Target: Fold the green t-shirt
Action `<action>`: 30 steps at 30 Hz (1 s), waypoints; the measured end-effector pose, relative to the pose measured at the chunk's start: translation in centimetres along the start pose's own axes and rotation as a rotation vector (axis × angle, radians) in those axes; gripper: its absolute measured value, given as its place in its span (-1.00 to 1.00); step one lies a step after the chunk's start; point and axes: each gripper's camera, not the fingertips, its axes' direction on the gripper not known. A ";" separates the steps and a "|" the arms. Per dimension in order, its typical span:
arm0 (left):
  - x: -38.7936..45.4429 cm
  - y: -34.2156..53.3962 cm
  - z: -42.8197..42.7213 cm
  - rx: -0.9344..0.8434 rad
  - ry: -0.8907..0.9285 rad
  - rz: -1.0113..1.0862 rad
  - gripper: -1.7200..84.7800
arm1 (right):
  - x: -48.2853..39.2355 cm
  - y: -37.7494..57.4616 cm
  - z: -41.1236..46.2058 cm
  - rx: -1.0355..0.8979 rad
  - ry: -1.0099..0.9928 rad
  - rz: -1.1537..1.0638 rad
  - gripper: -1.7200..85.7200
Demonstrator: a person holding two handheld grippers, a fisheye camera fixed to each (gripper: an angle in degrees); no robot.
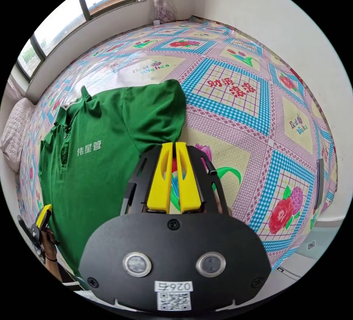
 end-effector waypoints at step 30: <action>-4.5 -0.3 -0.4 -0.002 0.087 -0.042 -0.98 | -6.0 2.4 -2.0 0.214 -0.237 -0.417 -0.96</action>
